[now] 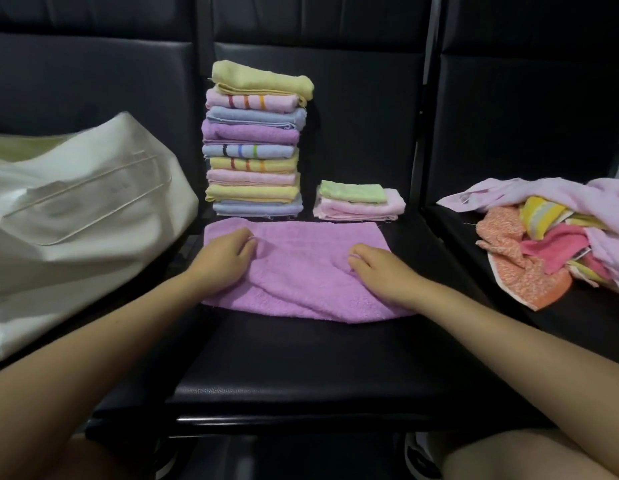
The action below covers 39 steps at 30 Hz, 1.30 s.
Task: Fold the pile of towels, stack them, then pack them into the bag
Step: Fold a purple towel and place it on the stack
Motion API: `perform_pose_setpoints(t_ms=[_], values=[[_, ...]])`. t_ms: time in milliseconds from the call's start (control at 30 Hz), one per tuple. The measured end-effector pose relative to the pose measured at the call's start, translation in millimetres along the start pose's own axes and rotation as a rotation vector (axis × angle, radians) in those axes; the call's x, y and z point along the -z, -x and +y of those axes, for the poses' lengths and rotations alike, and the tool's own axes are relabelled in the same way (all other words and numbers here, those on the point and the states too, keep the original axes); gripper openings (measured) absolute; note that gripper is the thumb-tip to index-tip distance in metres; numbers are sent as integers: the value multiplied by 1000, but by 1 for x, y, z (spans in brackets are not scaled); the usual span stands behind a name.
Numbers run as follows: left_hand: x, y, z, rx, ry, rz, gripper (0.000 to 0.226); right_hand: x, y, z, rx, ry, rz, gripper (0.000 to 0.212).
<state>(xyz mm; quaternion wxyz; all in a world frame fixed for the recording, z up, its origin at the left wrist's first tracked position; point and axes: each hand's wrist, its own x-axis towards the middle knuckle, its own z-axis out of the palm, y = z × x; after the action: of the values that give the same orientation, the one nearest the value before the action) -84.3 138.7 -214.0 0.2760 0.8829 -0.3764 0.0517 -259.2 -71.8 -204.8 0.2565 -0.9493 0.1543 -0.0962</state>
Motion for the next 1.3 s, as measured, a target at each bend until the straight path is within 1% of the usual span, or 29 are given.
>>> perform_pose_setpoints(t_ms=[33,100,200,233,300,367,467,500,600,633,700,733,800,867,967,1033,1100,1167,1233,1300], values=[[3,2,1,-2,-7,23,25,4,1,0,21,87,7,24],[9,9,1,-6,32,17,28,14,4,0,61,148,-1,25],[15,23,2,-16,142,-116,33,22,13,9,64,164,-81,31],[15,27,3,-25,130,-163,34,22,16,14,51,180,-119,32],[18,32,6,-59,25,-251,37,21,21,20,32,215,-177,30],[27,35,7,-77,-65,-337,38,25,24,24,19,154,-198,29],[42,36,-1,-29,8,-396,28,38,28,28,10,1,-218,22],[47,34,-7,5,54,-387,24,43,29,30,-10,-58,-220,19],[57,29,-23,133,216,-311,15,54,28,35,-67,-256,-172,39],[58,27,-27,172,298,-273,12,57,24,34,-77,-308,-117,35],[56,21,-32,232,429,-190,13,61,12,29,-92,-391,15,17],[54,16,-32,257,451,-140,13,61,2,28,-105,-420,85,14],[49,6,-34,296,386,-31,9,59,-19,29,-140,-448,200,18],[43,-5,-36,310,273,54,17,48,-36,31,-162,-374,265,18],[32,-19,-39,292,121,103,23,25,-54,44,-218,-103,258,13],[22,-27,-45,260,12,83,23,12,-57,51,-234,55,240,14],[12,-31,-53,210,-117,23,24,6,-58,55,-242,130,231,12],[5,-31,-57,172,-212,-4,25,6,-56,58,-253,176,215,12],[2,-30,-57,138,-243,4,24,8,-51,61,-234,226,204,18],[3,-30,-55,132,-194,-14,21,12,-46,63,-238,273,194,20]])
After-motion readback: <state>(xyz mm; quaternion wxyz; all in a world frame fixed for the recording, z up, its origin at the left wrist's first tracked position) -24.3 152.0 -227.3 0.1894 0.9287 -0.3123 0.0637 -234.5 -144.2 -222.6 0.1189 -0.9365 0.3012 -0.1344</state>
